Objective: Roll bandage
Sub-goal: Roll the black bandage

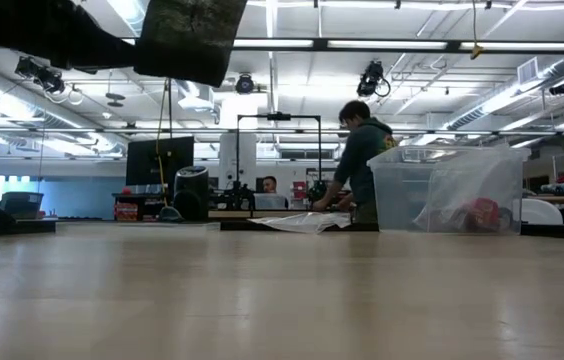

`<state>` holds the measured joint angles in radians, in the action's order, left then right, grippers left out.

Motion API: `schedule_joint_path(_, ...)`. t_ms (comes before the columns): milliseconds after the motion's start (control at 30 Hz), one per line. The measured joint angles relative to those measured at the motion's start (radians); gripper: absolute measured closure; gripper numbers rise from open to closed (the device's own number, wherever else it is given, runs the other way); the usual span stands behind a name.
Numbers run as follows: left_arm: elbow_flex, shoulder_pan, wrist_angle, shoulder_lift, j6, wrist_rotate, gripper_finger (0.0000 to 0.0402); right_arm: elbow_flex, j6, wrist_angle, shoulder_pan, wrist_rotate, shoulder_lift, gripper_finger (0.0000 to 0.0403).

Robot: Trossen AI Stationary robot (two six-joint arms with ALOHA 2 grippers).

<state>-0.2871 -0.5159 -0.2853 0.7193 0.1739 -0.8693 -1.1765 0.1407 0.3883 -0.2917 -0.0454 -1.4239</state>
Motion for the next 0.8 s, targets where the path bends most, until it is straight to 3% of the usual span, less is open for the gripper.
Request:
schedule_joint_path(333,0.000,0.000,-0.060,0.183,-0.100,0.059,0.0383,-0.127,0.037,-0.027,0.127,-0.006,0.000,0.0401)
schedule_joint_path(667,-0.001,-0.008,-0.389,0.392,-0.096,0.263,0.0383,-0.140,0.009,-0.057,0.239,-0.006,0.000,0.0402)
schedule_joint_path(800,-0.046,-0.019,-0.444,0.468,-0.072,0.306,0.0383,-0.140,-0.017,-0.108,0.279,-0.006,0.000,0.0402)
